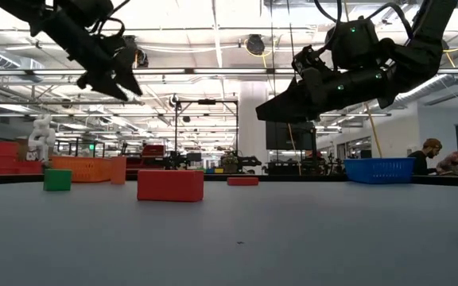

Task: Sort & place blocks by color
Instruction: Put the orange block into the orange bin

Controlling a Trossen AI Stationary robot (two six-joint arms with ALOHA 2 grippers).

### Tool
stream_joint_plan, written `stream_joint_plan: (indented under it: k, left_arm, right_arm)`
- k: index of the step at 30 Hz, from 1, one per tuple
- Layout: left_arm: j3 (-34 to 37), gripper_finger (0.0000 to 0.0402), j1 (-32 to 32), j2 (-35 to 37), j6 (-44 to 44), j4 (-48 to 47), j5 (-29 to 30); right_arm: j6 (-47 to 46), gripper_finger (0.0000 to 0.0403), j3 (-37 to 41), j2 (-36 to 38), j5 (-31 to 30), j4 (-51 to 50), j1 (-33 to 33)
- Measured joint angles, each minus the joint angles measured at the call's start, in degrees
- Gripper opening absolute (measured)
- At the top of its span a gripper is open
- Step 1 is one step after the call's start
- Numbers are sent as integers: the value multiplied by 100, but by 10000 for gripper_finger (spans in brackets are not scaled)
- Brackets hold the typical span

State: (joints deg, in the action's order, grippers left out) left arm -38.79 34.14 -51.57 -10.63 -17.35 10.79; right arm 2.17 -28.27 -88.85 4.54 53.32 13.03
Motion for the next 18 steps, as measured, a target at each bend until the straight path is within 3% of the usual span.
stream_joint_plan:
  k: [6,12,15,18]
  left_arm:
    - [0,271,-420,-5,45,183,-827]
    - [0,271,-883,-34,116,-35,-927]
    - [0,271,-1081,-104,246,-385,-536]
    - [0,271,-1185,-269,74,-683,419]
  right_arm:
    - [0,281,0,-1,0,2,0]
    - [0,281,0,-1,0,0,-1]
    - [0,281,0,-1,0,0,-1]
    - [0,281,0,-1,2,0,1]
